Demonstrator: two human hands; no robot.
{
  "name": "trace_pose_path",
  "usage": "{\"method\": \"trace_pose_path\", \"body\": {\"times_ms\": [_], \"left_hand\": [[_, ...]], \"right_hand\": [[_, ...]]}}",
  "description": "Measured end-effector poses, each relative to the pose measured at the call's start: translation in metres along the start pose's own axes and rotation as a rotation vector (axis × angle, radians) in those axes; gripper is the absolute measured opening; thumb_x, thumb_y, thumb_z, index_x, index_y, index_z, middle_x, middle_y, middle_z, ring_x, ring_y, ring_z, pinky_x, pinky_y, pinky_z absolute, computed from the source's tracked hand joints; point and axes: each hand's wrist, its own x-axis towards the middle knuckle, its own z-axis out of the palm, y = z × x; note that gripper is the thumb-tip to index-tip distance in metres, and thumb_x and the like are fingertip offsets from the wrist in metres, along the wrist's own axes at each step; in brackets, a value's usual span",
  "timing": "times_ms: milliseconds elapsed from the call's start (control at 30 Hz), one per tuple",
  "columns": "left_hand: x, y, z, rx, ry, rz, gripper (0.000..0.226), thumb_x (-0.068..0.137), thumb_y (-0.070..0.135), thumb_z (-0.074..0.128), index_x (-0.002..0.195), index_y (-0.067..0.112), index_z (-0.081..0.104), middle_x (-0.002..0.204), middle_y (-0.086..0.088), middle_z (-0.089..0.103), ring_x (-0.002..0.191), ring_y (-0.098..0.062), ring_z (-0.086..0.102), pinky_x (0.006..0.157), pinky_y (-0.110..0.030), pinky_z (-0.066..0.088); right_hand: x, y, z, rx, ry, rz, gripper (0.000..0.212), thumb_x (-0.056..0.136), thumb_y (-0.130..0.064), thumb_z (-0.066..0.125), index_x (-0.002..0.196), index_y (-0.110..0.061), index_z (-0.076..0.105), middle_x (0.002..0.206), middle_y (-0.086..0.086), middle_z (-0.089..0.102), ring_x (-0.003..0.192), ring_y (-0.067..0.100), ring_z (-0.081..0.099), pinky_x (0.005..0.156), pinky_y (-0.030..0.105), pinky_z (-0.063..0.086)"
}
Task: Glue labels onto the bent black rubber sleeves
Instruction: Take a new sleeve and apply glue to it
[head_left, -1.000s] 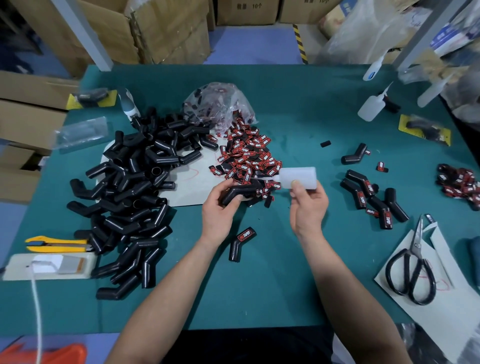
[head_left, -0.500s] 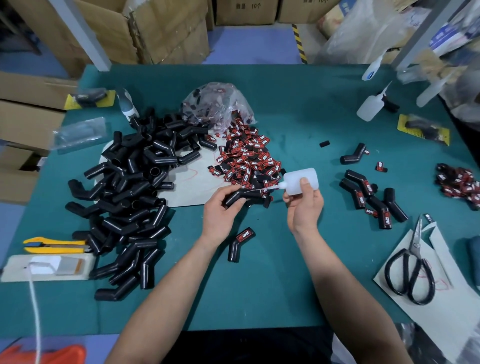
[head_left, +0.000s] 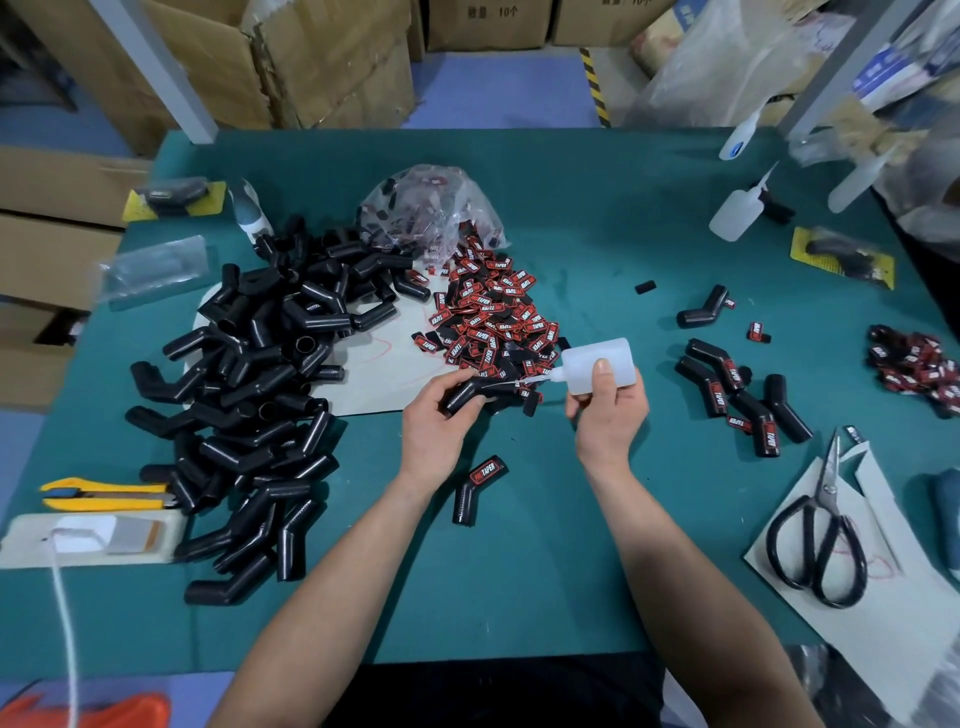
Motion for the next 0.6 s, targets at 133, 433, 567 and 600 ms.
{"method": "trace_pose_path", "body": {"times_ms": [133, 433, 567, 600], "left_hand": [[0.0, 0.002, 0.0, -0.001, -0.007, -0.012, 0.043, 0.088, 0.004, 0.079, 0.105, 0.042, 0.072, 0.106, 0.027, 0.075, 0.1, 0.002, 0.07, 0.09, -0.013, 0.051], [-0.001, -0.001, 0.0, 0.012, -0.01, 0.009, 0.052, 0.087, 0.009, 0.082, 0.101, 0.058, 0.073, 0.109, 0.018, 0.076, 0.099, -0.004, 0.072, 0.097, -0.031, 0.057], [-0.001, -0.003, 0.0, 0.014, -0.009, 0.011, 0.051, 0.086, 0.008, 0.082, 0.102, 0.057, 0.073, 0.109, 0.015, 0.077, 0.101, -0.008, 0.072, 0.098, -0.035, 0.057], [-0.002, -0.003, 0.0, 0.015, -0.01, 0.011, 0.051, 0.086, 0.008, 0.082, 0.102, 0.056, 0.073, 0.109, 0.015, 0.077, 0.102, -0.009, 0.073, 0.099, -0.036, 0.057]], "right_hand": [[-0.002, -0.005, 0.002, -0.023, 0.052, -0.023, 0.033, 0.085, -0.047, 0.063, 0.083, -0.016, 0.051, 0.06, 0.005, 0.056, 0.037, 0.015, 0.045, 0.037, 0.02, 0.036], [-0.002, -0.01, 0.004, -0.041, 0.087, 0.0, 0.028, 0.083, -0.039, 0.065, 0.08, -0.016, 0.049, 0.07, 0.011, 0.052, 0.043, 0.01, 0.05, 0.037, 0.02, 0.039], [-0.003, -0.012, 0.004, -0.048, 0.092, -0.001, 0.033, 0.078, -0.048, 0.065, 0.079, -0.018, 0.05, 0.066, 0.007, 0.052, 0.043, 0.011, 0.05, 0.036, 0.021, 0.039], [-0.003, -0.012, 0.004, -0.046, 0.095, 0.001, 0.033, 0.078, -0.048, 0.065, 0.079, -0.018, 0.05, 0.066, 0.007, 0.052, 0.043, 0.011, 0.05, 0.036, 0.021, 0.039]]}}
